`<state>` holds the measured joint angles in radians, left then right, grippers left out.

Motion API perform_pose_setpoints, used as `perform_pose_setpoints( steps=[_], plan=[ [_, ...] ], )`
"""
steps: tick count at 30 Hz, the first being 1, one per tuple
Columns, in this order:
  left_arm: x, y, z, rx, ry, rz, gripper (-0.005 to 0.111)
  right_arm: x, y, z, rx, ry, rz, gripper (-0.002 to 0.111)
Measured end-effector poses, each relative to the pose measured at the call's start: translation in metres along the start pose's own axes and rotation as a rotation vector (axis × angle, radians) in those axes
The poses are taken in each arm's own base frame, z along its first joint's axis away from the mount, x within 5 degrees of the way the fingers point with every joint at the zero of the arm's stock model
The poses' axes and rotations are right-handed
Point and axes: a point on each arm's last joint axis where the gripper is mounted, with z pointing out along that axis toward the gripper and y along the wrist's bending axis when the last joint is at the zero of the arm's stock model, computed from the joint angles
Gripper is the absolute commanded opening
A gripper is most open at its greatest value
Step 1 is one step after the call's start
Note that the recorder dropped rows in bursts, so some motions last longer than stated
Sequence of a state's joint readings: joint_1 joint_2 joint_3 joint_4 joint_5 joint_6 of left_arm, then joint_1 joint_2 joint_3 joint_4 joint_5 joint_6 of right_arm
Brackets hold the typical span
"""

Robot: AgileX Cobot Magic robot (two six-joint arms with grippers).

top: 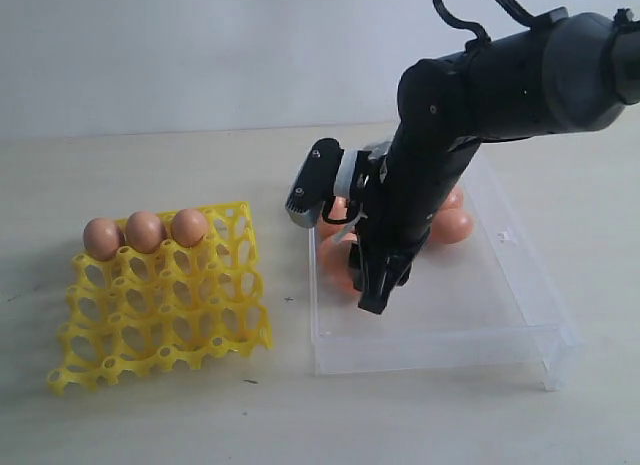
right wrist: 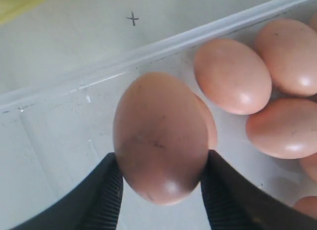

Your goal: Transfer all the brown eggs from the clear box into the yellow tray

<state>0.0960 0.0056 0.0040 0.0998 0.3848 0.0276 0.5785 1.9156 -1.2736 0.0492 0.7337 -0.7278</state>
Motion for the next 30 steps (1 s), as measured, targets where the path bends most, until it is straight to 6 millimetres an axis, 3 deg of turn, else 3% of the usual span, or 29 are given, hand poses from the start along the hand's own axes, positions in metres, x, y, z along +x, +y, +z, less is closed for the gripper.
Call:
perform_pose_setpoints(
  steps=[13, 19, 24, 30],
  plan=[
    [0.000, 0.000, 0.000, 0.000, 0.000, 0.000, 0.000, 0.002, -0.003, 0.027, 0.011, 0.028, -0.062, 0.050],
    [0.000, 0.000, 0.000, 0.000, 0.000, 0.000, 0.000, 0.000, -0.001, 0.028, 0.011, 0.018, -0.082, 0.051],
    [0.000, 0.000, 0.000, 0.000, 0.000, 0.000, 0.000, -0.002, 0.001, 0.028, -0.005, 0.004, -0.102, 0.063],
    [0.000, 0.000, 0.000, 0.000, 0.000, 0.000, 0.000, -0.003, 0.000, 0.031, 0.011, -0.004, -0.129, 0.064]
  ],
)
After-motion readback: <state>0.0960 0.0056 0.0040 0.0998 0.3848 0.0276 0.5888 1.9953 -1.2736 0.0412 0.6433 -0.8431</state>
